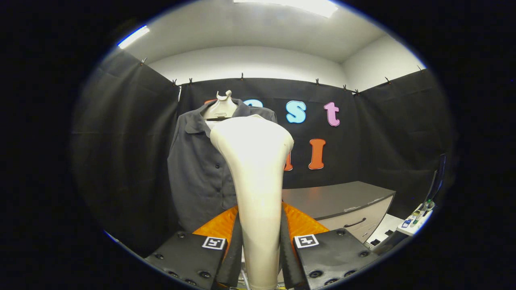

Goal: Iron the clothes twice with a garment steamer, once on the left side and once on the right side.

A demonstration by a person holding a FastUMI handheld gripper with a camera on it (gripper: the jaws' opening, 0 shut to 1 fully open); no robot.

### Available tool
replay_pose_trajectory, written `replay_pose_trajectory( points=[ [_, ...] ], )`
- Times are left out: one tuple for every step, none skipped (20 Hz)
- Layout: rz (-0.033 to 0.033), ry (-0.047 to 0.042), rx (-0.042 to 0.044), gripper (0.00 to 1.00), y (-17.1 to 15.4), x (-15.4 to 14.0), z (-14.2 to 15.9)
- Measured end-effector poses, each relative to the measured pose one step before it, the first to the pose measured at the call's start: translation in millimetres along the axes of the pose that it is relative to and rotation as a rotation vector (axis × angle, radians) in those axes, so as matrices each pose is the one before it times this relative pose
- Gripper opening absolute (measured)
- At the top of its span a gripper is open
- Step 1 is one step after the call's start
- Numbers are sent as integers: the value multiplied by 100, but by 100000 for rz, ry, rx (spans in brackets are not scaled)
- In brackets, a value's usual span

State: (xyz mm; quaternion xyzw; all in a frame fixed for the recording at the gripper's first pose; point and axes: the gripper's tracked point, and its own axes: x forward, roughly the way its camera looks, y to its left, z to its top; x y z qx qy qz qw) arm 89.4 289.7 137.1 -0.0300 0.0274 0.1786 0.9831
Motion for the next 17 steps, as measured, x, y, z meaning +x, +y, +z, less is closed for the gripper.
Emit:
replay_pose_trajectory(
  points=[
    [419, -464, -87, 48, -4, -609, 152],
    [776, -274, 241, 48, 31, -247, 137],
    [644, -221, 684, 48, 142, -158, 192],
    [499, -87, 532, 48, 14, -380, 18],
    [405, -206, 468, 48, 14, -105, 62],
    [202, -171, 457, 48, 46, -276, 10],
    [82, -113, 311, 48, -89, -299, -34],
    [-65, -9, 184, 48, -168, -124, 8],
    [-179, -61, 154, 48, -171, -152, -45],
    [-294, -38, 185, 48, -116, 19, 22],
    [-259, 94, 79, 48, -114, -4, 9],
    [-44, -83, -29, 48, -125, -95, 60],
    [-45, -216, 38, 48, -124, 57, 131],
    [-43, -55, -112, 48, -131, -40, 18],
    [-166, -27, -147, 48, -48, 103, 56],
    [-397, -224, -31, 48, -169, -83, 50],
    [-449, -512, 32, 48, -121, 165, 179]
  ],
)
